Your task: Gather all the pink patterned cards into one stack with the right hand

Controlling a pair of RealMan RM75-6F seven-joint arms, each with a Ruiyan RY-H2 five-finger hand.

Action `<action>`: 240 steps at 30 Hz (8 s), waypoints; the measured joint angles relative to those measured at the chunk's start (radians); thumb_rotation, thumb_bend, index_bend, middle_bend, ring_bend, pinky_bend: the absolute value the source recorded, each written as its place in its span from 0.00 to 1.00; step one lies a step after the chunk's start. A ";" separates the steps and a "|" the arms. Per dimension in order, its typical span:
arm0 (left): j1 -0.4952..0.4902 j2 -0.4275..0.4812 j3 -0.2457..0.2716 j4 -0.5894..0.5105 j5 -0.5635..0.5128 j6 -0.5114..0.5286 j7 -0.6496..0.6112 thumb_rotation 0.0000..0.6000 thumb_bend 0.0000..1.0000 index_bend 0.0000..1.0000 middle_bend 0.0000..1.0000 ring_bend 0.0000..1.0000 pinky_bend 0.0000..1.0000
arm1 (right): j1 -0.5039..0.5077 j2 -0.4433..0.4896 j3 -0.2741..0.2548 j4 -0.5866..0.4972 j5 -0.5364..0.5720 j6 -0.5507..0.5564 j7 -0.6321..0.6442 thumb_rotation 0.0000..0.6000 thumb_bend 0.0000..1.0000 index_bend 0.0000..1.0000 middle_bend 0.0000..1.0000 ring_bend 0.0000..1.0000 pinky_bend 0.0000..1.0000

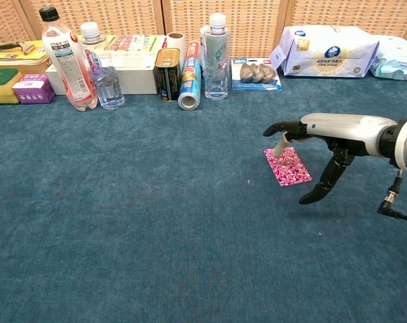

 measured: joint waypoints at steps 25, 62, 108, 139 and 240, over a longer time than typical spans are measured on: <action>-0.001 -0.003 0.010 -0.007 0.013 -0.004 0.010 1.00 0.08 0.00 0.00 0.00 0.00 | 0.007 0.010 -0.069 0.072 0.053 0.013 -0.048 1.00 0.00 0.06 0.25 0.07 0.00; 0.002 0.007 0.012 0.011 0.018 0.017 -0.046 1.00 0.08 0.00 0.00 0.00 0.00 | 0.064 0.074 -0.035 0.012 0.231 0.074 -0.144 1.00 0.00 0.08 0.24 0.07 0.00; 0.006 0.012 0.014 0.027 0.025 0.033 -0.081 1.00 0.08 0.00 0.00 0.00 0.00 | 0.074 0.099 -0.181 -0.099 0.216 0.106 -0.201 1.00 0.00 0.08 0.24 0.07 0.00; 0.009 0.009 0.015 0.027 0.028 0.041 -0.081 1.00 0.08 0.00 0.00 0.00 0.00 | 0.026 0.194 -0.239 -0.284 0.046 0.211 -0.286 1.00 0.02 0.09 0.17 0.09 0.00; 0.001 0.005 0.017 0.005 0.023 0.014 -0.037 1.00 0.08 0.00 0.00 0.00 0.00 | -0.018 0.054 -0.222 0.254 -0.490 0.121 -0.233 1.00 0.07 0.40 0.07 0.12 0.08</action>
